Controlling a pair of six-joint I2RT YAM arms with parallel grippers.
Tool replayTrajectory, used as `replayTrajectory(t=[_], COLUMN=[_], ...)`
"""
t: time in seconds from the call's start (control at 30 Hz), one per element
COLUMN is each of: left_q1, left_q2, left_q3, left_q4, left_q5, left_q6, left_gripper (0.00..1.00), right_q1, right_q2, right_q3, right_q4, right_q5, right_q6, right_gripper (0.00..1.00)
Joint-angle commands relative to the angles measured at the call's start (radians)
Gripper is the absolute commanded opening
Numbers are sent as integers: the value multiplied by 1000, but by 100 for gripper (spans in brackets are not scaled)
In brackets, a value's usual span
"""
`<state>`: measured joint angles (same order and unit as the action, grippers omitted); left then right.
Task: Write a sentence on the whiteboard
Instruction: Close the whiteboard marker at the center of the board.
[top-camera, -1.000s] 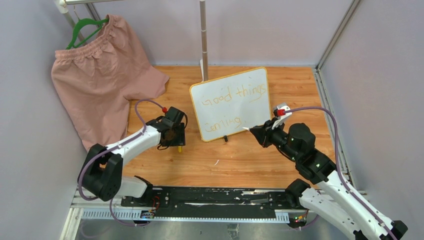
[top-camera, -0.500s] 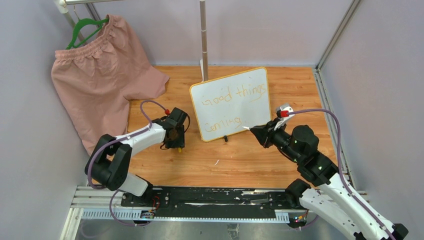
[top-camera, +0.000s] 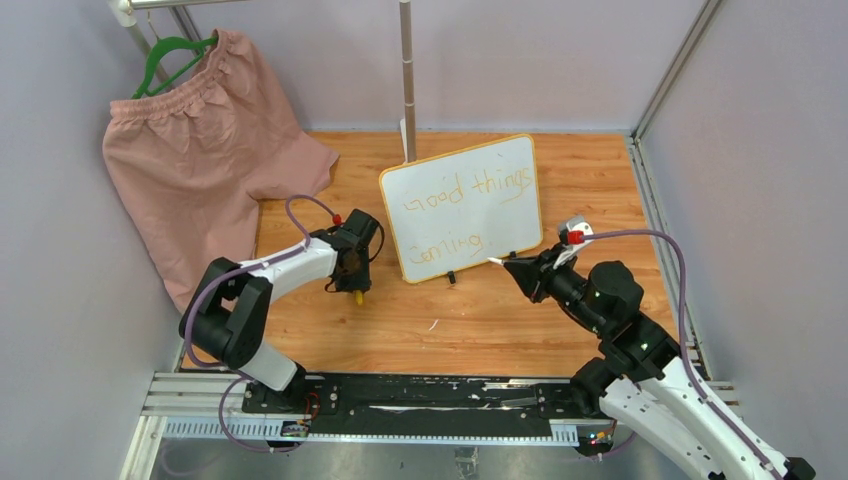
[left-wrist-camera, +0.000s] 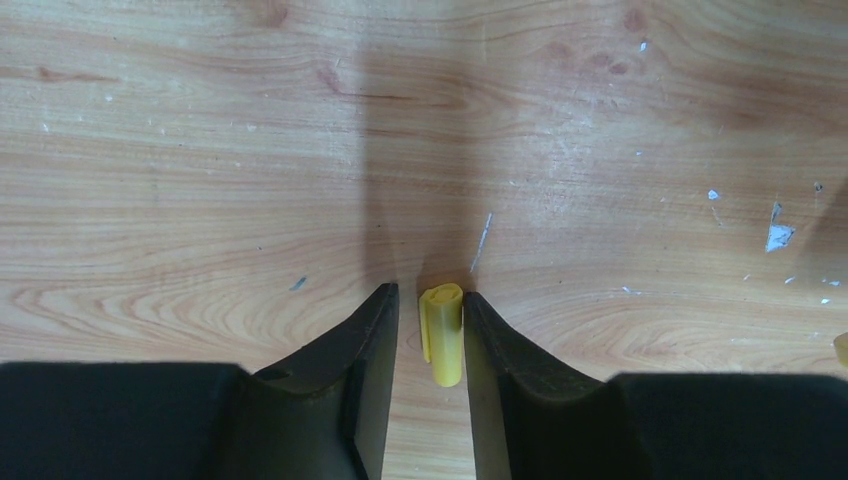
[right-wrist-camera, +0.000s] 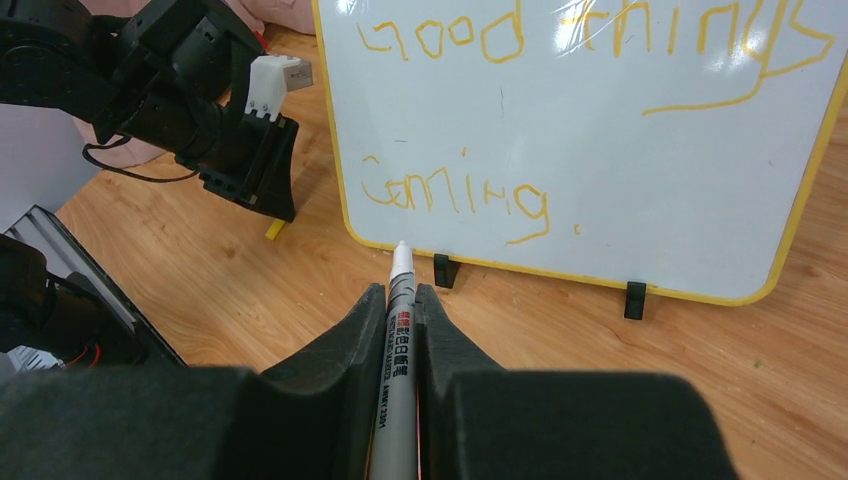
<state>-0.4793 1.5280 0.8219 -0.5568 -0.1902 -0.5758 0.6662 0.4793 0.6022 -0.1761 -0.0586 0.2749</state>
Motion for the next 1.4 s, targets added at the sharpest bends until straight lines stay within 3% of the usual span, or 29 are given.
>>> replayTrajectory(t=[0.0,0.3,0.53,0.93,1.2,1.37], left_q1=[4,3,1,-31,-41,-42], left_q2=[24,9,-21,-13,12,23], left_q3=[15,-47,-68,-59,-47,-54], left_q4=[6,35,19,-69,-70,-61], left_q5=[-8,9,8,-69,-60,-61], left_q6=[-23,-44,-66,-175,-181,-177], left_gripper=[33,28,39,39,30,13], right_q1=[-6,-5,-6,-6,-7,-6], right_q2=[-35,-60,-72,-90,-115,-125], right_q3=[-21,-27,-25,-28,-41,-35], right_q4=[17,2,-6,-13,-22,-36], right_q5=[25,34,39,37,45,52], right_q6=[11,8,15,19,18,14], right_gripper=[0,0,0,0,0,0])
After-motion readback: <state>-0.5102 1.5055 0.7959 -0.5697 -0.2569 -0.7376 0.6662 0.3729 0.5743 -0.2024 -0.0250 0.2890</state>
